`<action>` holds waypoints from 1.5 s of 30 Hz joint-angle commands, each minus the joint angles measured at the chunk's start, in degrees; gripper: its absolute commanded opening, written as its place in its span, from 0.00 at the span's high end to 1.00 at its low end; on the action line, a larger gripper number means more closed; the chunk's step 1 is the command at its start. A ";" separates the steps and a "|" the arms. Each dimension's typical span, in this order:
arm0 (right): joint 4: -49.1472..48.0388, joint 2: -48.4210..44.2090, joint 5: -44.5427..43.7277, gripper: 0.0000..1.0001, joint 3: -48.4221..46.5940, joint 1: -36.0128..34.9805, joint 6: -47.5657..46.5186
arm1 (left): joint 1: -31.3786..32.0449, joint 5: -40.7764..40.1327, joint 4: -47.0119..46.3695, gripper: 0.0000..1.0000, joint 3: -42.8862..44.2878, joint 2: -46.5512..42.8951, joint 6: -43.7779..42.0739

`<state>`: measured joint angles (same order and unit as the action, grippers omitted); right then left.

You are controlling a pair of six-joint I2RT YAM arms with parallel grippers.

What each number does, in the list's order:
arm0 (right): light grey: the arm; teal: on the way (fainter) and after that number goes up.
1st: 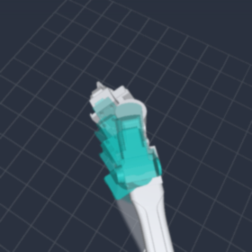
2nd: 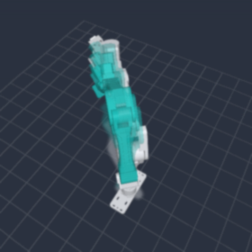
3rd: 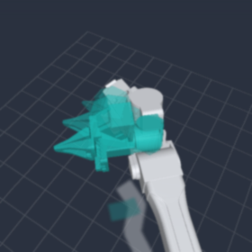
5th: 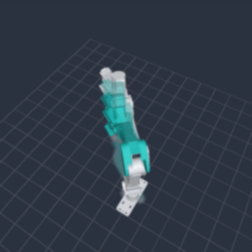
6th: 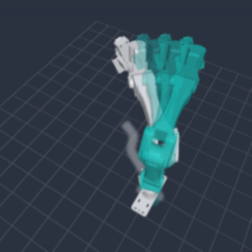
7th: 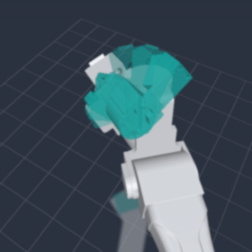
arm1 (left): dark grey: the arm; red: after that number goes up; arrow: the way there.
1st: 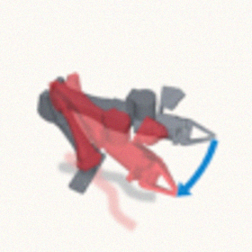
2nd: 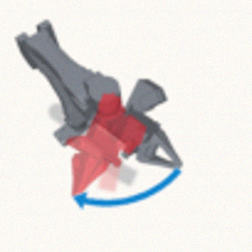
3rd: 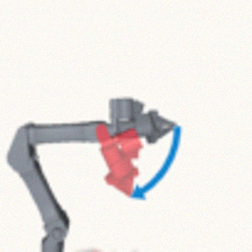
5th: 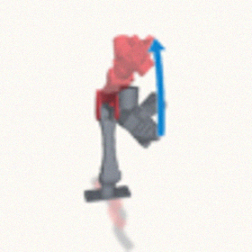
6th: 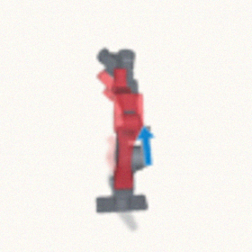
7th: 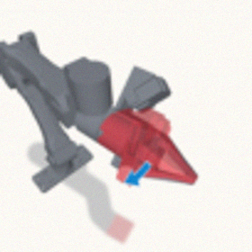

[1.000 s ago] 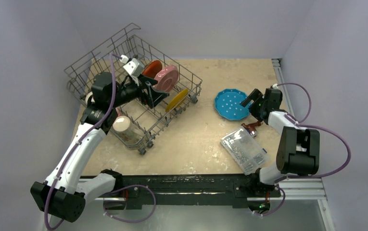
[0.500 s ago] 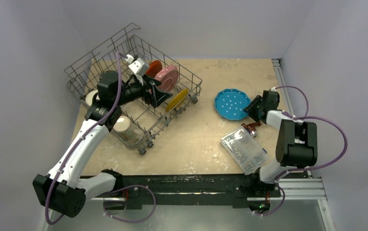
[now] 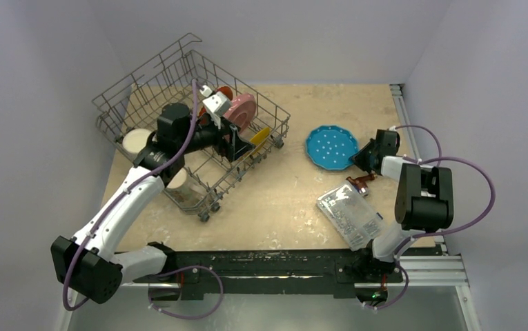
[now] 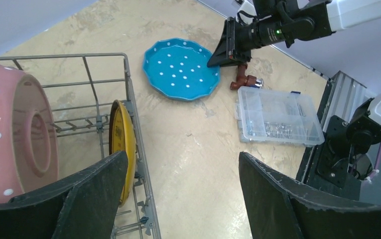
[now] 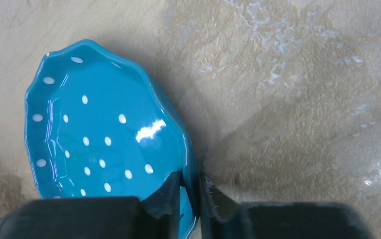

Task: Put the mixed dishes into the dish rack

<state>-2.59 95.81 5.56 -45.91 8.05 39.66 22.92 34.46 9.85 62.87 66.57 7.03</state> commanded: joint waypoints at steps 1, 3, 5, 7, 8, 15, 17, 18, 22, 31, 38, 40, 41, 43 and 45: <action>1.02 1.42 2.66 0.98 0.32 -0.09 0.78 | 3.55 -2.63 0.83 0.19 0.98 0.17 -5.20; 0.55 0.07 3.65 1.00 0.93 -0.14 1.23 | 6.84 -6.11 1.73 0.19 0.03 0.12 -9.15; 0.59 -1.06 5.34 1.00 0.97 -0.13 1.51 | 10.39 -8.98 0.84 0.19 -1.41 0.51 -11.07; 1.89 -1.27 8.57 1.00 -0.06 -0.12 1.59 | 14.42 -11.71 -1.13 0.18 -2.89 1.48 -12.18; 4.29 -1.08 10.28 1.00 -1.46 -0.08 2.02 | 16.54 -13.55 -1.79 0.17 -3.54 1.74 -13.19; 18.78 0.27 13.09 1.00 -8.73 -0.18 2.75 | 31.42 -31.28 -13.70 0.16 -10.58 6.16 -25.18; 20.15 -0.73 13.45 1.00 -8.72 -0.21 3.38 | 32.89 -35.01 -13.87 0.16 -8.62 9.83 -26.20; 20.45 -1.23 14.06 1.00 -8.53 -0.22 3.73 | 33.49 -36.78 -13.84 0.16 -7.46 11.45 -27.00; 21.75 -2.16 16.79 1.00 -8.63 -0.17 4.10 | 36.57 -41.85 -15.28 0.16 -1.25 20.09 -31.81; 24.76 -8.72 16.43 1.00 -10.14 -0.20 6.31 | 40.54 -49.38 -14.33 0.19 11.63 36.52 -44.37; 26.08 -10.80 18.98 1.00 -11.33 -0.21 7.53 | 40.53 -48.49 -14.37 0.15 16.50 43.66 -49.76; 26.41 -11.09 19.42 1.00 -11.54 -0.16 7.64 | 40.53 -47.81 -13.97 0.14 18.15 45.86 -50.02; 26.71 -11.27 19.58 1.00 -11.69 -0.19 7.63 | 40.54 -47.27 -13.28 0.14 19.09 46.76 -50.39; 27.22 -11.59 19.73 1.00 -11.83 -0.15 7.88 | 40.54 -46.80 -12.39 0.13 20.84 48.82 -50.93; 27.31 -12.10 19.90 1.00 -11.75 -0.16 8.32 | 40.54 -46.95 -11.64 0.13 22.51 50.80 -51.94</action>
<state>27.68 87.99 19.46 -53.41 7.94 45.80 63.51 -13.15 -2.07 80.84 114.56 -41.74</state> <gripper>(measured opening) 0.037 0.868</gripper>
